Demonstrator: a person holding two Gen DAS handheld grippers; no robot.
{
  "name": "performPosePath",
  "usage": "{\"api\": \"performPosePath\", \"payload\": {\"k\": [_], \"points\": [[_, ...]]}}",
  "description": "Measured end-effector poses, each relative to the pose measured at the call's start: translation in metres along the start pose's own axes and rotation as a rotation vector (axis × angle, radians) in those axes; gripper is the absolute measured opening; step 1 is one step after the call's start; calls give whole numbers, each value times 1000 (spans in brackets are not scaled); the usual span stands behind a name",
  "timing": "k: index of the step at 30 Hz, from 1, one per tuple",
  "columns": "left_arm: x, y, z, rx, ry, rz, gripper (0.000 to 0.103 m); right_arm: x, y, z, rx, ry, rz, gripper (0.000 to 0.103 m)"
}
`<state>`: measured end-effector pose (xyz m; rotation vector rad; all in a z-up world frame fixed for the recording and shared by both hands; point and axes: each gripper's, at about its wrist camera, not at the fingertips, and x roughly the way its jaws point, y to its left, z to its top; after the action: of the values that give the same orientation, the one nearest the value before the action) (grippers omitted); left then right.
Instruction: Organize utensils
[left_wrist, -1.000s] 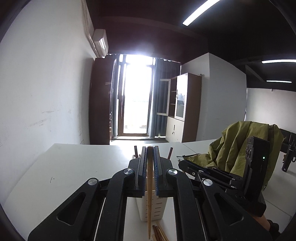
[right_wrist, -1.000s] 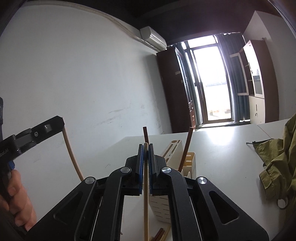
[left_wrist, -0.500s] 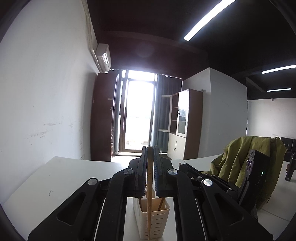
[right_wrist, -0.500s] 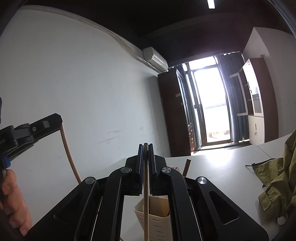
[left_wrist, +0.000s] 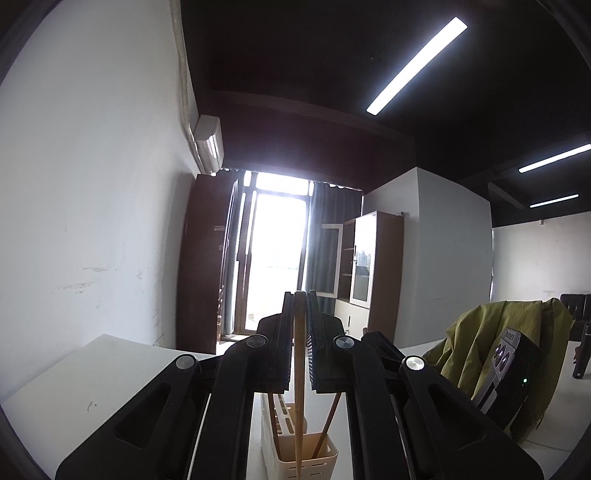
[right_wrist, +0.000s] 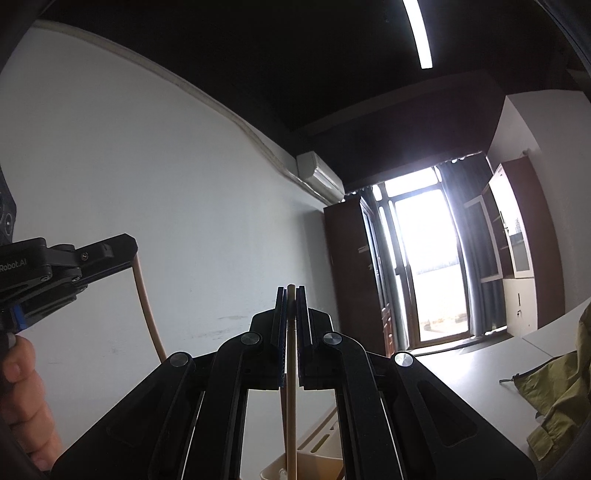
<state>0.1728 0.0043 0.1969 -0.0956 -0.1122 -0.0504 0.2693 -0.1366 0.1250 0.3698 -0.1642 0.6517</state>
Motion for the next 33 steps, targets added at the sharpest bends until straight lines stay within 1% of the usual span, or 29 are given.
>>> {"api": "performPosePath", "payload": {"k": [2, 8, 13, 14, 18, 20, 23, 27, 30, 33], "points": [[-1, 2, 2, -13, -22, -2, 6, 2, -2, -2, 6, -15, 12, 5], [-2, 4, 6, -29, -87, 3, 6, 9, -10, -3, 27, -70, 14, 5], [3, 5, 5, -31, -102, 8, 6, 11, -15, -1, 19, -133, 27, 5], [5, 6, 4, -29, -105, 17, 6, 12, -15, 0, 20, -138, 26, 5], [13, 7, 1, -25, -97, 8, 6, 19, -21, -1, 29, -156, 26, 5], [15, 7, -1, -23, -105, 9, 6, 22, -23, -3, 24, -161, 7, 5], [17, 9, -5, -15, -114, 43, 6, 26, -25, -10, 38, -153, -18, 5], [27, 11, -11, -23, -81, 41, 6, 34, -32, -14, 55, -134, -17, 5], [36, 11, -18, -17, -51, 43, 6, 36, -28, -18, 36, -120, -13, 5], [47, 12, -26, -20, 5, 43, 6, 39, -25, -22, 27, -97, -7, 5]]}}
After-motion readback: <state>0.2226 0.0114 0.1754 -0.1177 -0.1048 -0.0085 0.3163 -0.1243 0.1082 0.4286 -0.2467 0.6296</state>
